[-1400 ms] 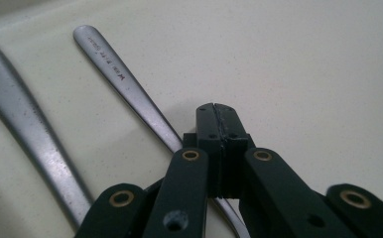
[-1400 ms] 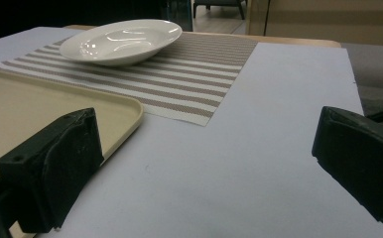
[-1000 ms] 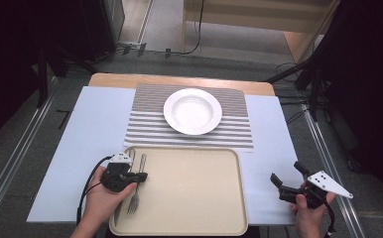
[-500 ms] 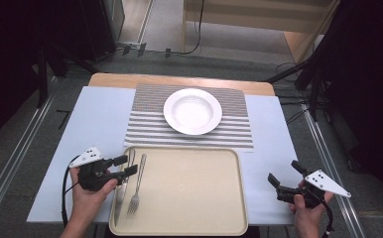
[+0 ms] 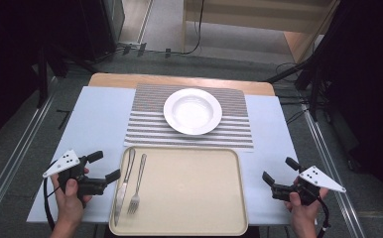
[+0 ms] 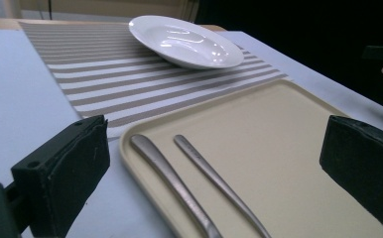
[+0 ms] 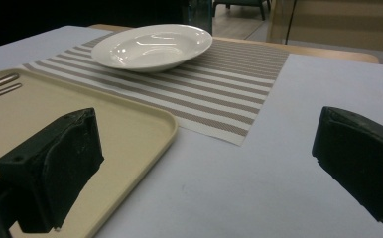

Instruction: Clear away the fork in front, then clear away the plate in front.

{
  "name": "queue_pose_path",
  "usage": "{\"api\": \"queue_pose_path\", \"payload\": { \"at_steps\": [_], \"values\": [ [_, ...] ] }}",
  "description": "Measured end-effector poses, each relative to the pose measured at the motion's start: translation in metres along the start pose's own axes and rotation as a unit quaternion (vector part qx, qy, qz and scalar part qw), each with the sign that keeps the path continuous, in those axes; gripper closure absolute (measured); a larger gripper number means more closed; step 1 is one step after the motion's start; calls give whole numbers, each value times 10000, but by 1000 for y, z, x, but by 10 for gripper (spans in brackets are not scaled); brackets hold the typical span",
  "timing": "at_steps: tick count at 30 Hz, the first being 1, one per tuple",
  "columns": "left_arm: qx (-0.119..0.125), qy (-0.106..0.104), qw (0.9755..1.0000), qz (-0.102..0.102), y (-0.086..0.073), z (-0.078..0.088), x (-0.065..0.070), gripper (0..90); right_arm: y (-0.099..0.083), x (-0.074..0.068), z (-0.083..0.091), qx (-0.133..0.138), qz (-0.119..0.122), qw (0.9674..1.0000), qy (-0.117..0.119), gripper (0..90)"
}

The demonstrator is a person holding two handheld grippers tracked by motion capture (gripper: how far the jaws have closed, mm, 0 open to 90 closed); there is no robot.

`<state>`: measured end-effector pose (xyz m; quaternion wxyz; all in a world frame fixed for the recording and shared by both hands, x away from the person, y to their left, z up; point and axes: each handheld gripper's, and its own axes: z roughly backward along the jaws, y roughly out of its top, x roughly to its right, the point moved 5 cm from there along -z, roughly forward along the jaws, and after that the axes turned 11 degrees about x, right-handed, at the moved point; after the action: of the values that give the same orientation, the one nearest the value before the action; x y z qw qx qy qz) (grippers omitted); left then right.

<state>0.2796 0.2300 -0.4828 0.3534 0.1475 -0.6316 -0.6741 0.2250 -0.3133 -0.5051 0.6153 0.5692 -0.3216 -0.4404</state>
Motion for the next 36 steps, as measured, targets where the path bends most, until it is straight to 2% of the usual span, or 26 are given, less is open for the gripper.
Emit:
{"api": "queue_pose_path", "payload": {
  "at_steps": [6,16,26,31,36],
  "values": [
    [145,170,9997,-112,1,18,-11,0,10,-7,-11,-21,-4,9999,165,0],
    [258,393,9988,-148,-1,41,-25,0,23,-21,-39,-129,56,9993,346,0],
    [360,539,9977,-203,-4,48,-35,0,38,-33,-70,-232,42,9986,481,0],
    [381,555,9974,-273,-7,49,-37,0,44,-39,-91,-347,91,9978,550,0],
    [419,584,9971,-263,-9,49,-39,0,48,-42,-113,-487,23,9972,572,0]
  ]
}}
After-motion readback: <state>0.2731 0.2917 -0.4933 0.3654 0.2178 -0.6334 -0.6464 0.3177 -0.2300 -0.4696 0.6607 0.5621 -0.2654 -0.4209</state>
